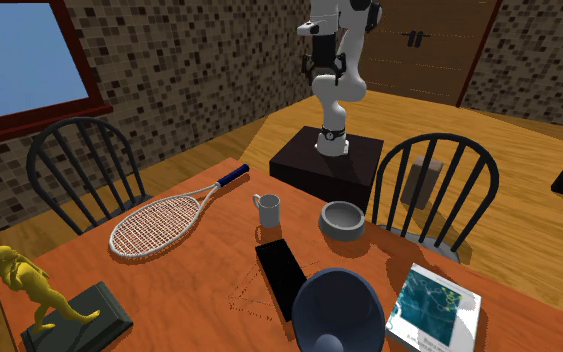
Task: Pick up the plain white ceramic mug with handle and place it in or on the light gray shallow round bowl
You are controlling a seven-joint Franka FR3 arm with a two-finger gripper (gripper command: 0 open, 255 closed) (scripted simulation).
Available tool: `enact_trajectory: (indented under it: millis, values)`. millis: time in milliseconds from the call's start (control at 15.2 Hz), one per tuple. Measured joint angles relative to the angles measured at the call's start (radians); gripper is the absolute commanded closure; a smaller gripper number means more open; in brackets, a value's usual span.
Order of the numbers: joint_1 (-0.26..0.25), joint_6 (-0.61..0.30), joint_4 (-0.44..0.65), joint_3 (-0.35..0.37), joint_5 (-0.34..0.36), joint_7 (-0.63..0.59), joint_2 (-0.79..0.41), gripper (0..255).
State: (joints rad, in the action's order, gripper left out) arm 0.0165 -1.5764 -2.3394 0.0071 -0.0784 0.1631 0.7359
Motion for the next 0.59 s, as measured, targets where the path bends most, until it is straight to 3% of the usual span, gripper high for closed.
enact_trajectory:
  millis: [198, 594]
  values:
    - [0.001, -0.032, -0.002, 0.005, 0.001, -0.005, -0.035, 0]
    - [0.010, -0.201, -0.009, 0.020, 0.012, -0.019, -0.221, 0]
